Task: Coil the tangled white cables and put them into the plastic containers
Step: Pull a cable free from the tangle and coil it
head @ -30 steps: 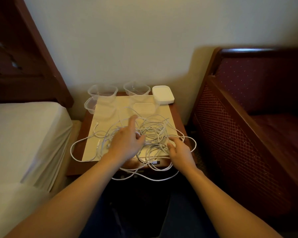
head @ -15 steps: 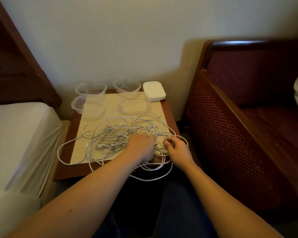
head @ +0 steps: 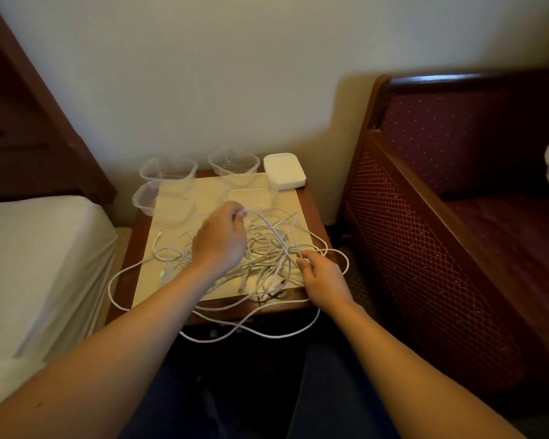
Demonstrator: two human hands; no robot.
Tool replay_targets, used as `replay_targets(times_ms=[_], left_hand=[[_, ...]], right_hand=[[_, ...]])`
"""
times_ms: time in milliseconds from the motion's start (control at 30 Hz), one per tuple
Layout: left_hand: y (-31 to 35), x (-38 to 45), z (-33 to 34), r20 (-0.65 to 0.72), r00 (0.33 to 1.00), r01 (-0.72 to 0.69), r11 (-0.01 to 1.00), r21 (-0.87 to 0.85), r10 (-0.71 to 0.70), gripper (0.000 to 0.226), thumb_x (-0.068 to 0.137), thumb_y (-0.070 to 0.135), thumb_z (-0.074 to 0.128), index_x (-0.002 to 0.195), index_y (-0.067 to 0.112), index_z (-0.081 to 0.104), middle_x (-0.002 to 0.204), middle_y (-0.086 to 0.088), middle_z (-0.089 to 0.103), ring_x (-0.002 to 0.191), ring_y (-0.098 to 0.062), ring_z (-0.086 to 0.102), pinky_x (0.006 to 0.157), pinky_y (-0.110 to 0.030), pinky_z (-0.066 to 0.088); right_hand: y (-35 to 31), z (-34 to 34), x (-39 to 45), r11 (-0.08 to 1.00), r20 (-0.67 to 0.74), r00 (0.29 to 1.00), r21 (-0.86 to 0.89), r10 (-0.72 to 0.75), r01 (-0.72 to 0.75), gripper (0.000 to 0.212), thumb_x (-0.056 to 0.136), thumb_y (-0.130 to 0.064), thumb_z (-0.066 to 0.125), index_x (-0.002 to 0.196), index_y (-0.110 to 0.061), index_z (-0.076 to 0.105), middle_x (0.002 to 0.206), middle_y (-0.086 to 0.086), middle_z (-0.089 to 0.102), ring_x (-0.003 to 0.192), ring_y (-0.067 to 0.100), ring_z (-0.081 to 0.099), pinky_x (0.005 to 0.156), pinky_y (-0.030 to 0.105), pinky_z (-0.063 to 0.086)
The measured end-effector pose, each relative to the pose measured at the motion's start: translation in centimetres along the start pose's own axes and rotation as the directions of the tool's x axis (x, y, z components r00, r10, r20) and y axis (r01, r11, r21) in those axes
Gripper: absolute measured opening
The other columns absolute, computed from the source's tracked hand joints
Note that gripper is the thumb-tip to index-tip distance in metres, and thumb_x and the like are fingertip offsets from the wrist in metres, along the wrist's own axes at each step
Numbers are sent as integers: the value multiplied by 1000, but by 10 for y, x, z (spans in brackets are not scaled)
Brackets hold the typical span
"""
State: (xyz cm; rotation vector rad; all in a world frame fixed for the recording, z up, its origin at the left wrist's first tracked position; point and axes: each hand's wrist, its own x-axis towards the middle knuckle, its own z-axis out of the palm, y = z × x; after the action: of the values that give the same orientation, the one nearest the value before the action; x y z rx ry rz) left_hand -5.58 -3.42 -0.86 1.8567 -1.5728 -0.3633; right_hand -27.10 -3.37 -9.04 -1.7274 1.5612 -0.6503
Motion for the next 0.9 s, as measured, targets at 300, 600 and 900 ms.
replay_targets(times_ms=[300, 600, 900], left_hand=[[13, 36, -67, -565, 720, 9, 820, -572, -402, 18, 103, 22, 37, 96, 18, 53, 85, -1, 61, 80, -18, 61, 79, -37, 47], [18, 33, -82, -610, 721, -146, 788, -597, -328, 20, 105, 20, 40, 106, 11, 57, 105, -17, 68, 88, -26, 62, 79, -30, 50], [8, -9, -46, -391, 916, -117, 877, -467, -86, 19, 106, 19, 45, 104, 22, 63, 73, 13, 56, 58, -6, 48, 56, -23, 38]], right_hand=[[-12, 17, 12, 948, 52, 998, -313, -33, 48, 22, 97, -37, 59, 103, -18, 68, 109, 5, 70, 105, 31, 64, 88, 43, 52], [-27, 15, 15, 960, 69, 998, -278, 15, 5, 38, 92, -34, 64, 129, -23, 61, 131, 4, 65, 121, 28, 60, 98, 40, 49], [-48, 17, -12, 934, -56, 937, -111, -346, 339, 52, 85, -18, 65, 135, -23, 49, 141, -5, 48, 130, 16, 46, 107, 53, 38]])
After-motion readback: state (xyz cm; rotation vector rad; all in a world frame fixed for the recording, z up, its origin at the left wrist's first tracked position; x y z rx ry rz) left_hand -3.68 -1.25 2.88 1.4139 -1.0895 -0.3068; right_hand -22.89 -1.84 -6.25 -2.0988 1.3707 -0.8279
